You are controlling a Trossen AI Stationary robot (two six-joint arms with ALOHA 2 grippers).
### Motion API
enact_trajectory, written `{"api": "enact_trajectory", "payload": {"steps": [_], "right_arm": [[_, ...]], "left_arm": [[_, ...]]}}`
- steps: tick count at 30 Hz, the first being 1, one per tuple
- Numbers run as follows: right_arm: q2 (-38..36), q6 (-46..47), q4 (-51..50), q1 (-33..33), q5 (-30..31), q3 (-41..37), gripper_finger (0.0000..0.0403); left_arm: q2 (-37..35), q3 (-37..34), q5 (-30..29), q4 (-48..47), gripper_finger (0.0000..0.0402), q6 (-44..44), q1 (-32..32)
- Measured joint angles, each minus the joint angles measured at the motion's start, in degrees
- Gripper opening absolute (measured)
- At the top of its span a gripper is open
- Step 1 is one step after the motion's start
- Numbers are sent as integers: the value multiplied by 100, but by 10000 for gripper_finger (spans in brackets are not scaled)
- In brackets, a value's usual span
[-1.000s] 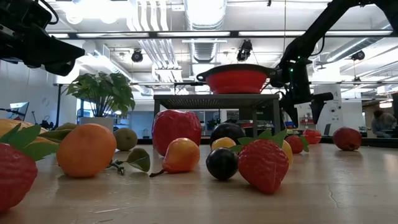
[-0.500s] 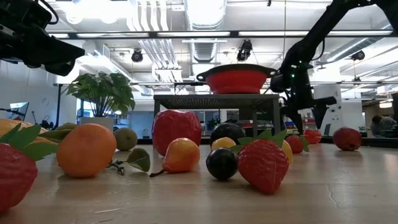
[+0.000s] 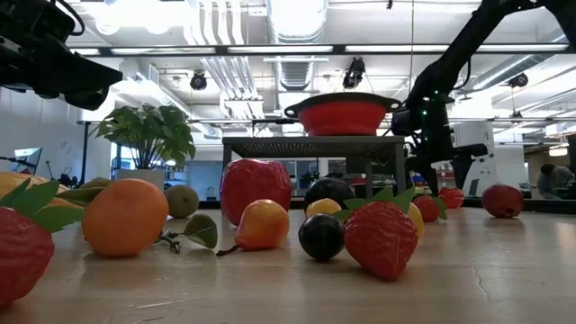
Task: Pick & Place Fruit
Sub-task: Put the tomato into the strainer bowl on the shelf
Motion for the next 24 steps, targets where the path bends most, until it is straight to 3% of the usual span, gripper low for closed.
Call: {"api": "enact_trajectory", "payload": {"steps": [24], "right_arm": [[0, 236, 106, 199, -42, -163, 295]], "left_arm": [[2, 0, 2, -20, 21, 0, 0]]}}
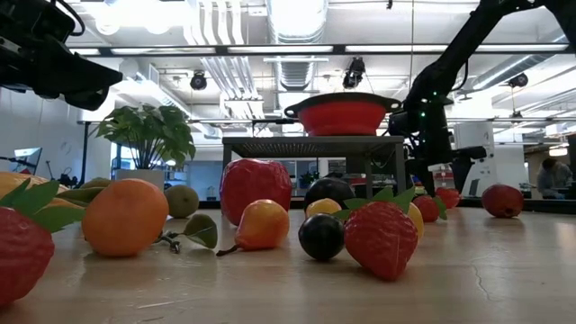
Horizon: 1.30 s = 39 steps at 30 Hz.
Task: Pick & Place Fruit
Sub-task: Put the tomato into the strainer bowl on the shelf
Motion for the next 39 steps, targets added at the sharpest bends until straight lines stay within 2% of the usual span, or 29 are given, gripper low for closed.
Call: {"api": "enact_trajectory", "payload": {"steps": [14, 39], "right_arm": [[-4, -63, 48, -4, 3, -85, 219], [-59, -291, -443, -79, -19, 212, 235]], "left_arm": [[0, 0, -2, 0, 21, 0, -2], [-1, 0, -1, 1, 21, 0, -2]]}}
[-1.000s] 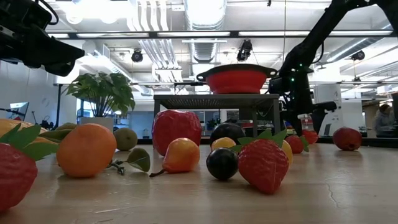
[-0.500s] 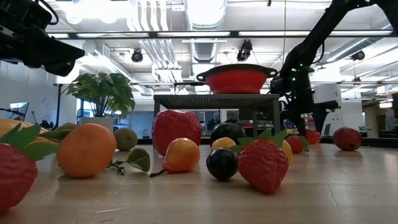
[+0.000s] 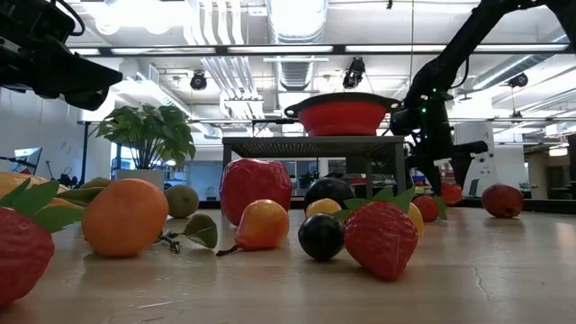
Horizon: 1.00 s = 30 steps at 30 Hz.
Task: Pick & Place Fruit
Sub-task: Put the tomato into the strainer bowl on the shelf
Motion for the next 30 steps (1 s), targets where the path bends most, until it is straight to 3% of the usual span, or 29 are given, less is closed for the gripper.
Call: {"api": "enact_trajectory", "payload": {"steps": [18, 30], "right_arm": [[-1537, -731, -250, 353, -73, 858, 229], [-2665, -984, 258, 1452, -1180, 1535, 239]], "left_arm": [[-1, 0, 1, 1, 21, 0, 2], [1, 0, 0, 1, 21, 0, 2]]}}
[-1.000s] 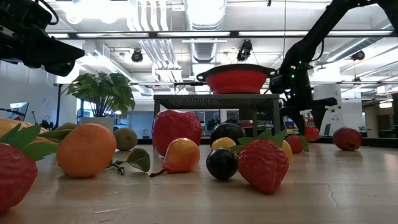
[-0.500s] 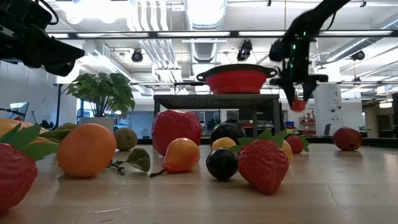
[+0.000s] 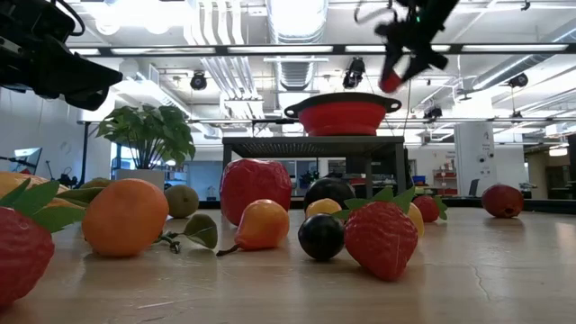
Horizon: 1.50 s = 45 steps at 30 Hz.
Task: Pick & Place Fruit
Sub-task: Put the tomato into the strainer bowl on the shelf
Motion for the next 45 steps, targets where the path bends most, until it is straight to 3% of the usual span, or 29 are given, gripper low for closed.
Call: {"api": "enact_trajectory", "payload": {"steps": [6, 11, 23, 36, 45], "right_arm": [[7, -103, 337, 886, -78, 131, 228], [327, -161, 402, 1254, -33, 120, 239], [1438, -264, 324, 1327, -24, 266, 229], [2099, -549, -204, 1354, -18, 633, 253], [2043, -748, -211, 1365, -16, 750, 310]], "left_arm": [[-1, 0, 0, -1, 21, 0, 0], [-1, 0, -1, -2, 21, 0, -2], [0, 0, 0, -1, 21, 0, 0], [-1, 0, 0, -2, 21, 0, -1], [-2, 0, -2, -2, 21, 0, 0]]}}
